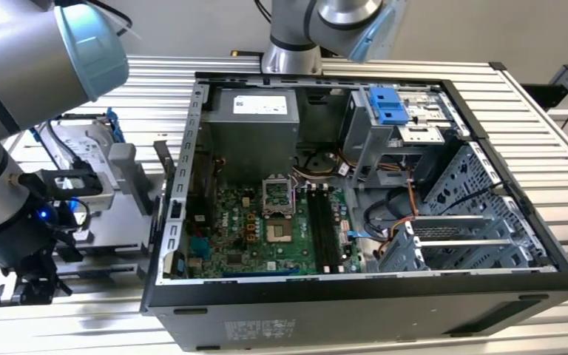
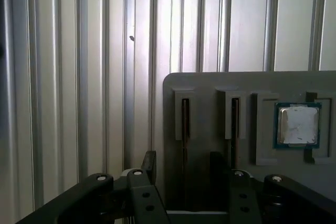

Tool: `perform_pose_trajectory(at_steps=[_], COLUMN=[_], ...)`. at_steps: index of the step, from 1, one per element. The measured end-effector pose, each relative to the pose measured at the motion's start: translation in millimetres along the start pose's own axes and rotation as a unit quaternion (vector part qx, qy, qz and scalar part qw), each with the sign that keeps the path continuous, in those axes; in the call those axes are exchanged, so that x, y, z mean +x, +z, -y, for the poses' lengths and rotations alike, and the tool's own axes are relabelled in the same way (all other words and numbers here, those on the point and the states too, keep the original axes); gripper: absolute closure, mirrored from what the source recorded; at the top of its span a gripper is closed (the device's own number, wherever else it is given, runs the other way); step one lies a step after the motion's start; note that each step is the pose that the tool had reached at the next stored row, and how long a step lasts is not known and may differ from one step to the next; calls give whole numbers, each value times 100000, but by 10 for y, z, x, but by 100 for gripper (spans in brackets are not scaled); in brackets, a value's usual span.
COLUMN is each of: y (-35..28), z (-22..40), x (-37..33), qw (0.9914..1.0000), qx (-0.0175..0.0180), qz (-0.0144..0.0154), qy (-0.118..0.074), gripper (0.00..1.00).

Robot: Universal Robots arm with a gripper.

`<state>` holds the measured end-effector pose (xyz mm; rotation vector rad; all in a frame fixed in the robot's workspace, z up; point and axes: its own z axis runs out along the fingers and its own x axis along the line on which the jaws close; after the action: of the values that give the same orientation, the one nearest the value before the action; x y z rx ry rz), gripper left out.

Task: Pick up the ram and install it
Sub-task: 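Pick up the ram and move it above insertion slot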

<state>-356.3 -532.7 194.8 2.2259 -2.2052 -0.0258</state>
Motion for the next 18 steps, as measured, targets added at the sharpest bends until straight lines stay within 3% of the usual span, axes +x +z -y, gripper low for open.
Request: perform_pose_trajectory(at_steps=[5,6,18], y=[0,0,0], z=[0,0,0], x=[0,0,0], qw=[100000,100000,100000], qx=[-49,-56,-182], qz=[1,3,-1], qy=[0,-2,-3], gripper=[0,100,100])
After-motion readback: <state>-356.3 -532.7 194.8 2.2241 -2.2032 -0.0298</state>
